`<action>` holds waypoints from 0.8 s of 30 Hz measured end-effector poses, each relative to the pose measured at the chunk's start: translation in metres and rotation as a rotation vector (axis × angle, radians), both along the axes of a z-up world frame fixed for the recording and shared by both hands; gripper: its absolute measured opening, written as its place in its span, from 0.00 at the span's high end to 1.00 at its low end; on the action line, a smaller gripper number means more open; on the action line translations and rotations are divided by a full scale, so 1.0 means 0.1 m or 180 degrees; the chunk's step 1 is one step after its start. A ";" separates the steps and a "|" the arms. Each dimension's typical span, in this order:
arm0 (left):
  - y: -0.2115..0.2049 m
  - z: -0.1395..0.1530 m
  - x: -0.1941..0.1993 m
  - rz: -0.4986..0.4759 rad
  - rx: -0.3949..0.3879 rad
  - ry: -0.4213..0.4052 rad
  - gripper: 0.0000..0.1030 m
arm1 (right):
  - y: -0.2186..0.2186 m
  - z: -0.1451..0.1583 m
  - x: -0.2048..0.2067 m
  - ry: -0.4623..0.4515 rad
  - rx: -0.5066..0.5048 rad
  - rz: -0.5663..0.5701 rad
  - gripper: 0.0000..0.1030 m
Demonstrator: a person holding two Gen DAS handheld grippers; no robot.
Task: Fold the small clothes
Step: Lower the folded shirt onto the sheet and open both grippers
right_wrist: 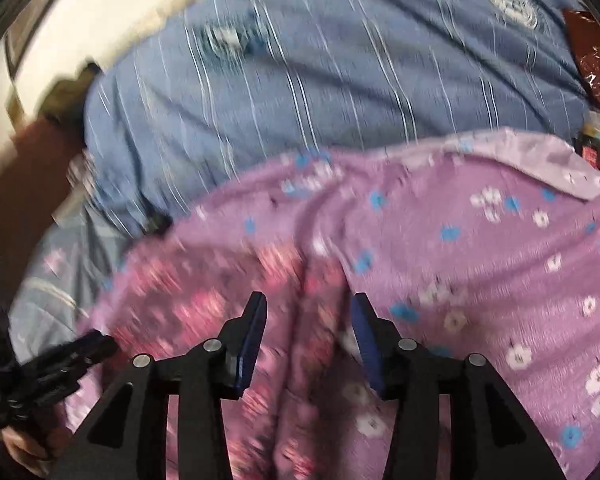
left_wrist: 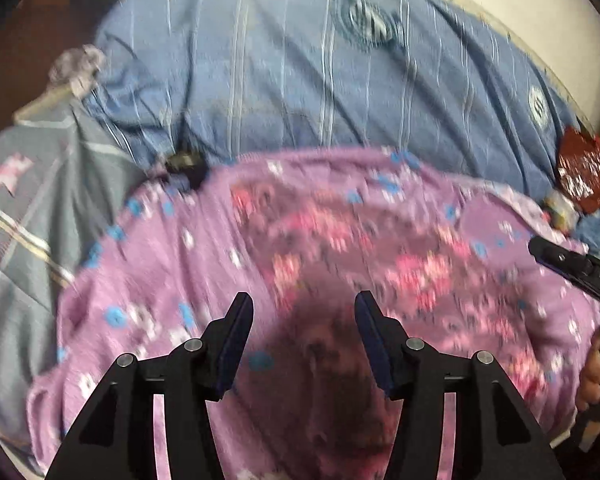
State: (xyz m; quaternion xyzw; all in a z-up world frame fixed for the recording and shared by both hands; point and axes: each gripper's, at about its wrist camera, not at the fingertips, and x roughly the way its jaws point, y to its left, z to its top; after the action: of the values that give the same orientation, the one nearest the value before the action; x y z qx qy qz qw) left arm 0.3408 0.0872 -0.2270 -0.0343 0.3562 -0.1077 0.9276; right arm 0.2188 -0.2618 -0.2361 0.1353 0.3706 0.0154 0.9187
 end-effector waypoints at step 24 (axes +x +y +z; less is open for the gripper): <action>-0.08 -0.11 -0.41 0.0052 0.0031 0.0141 0.41 | 0.40 -0.12 -0.14 0.0366 0.0165 0.0678 0.69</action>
State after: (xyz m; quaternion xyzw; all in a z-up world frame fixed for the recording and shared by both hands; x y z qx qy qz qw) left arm 0.2997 0.0795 -0.2384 -0.0350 0.3768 -0.0976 0.9205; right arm 0.2052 -0.2218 -0.2478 0.1196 0.4344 0.1147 0.8853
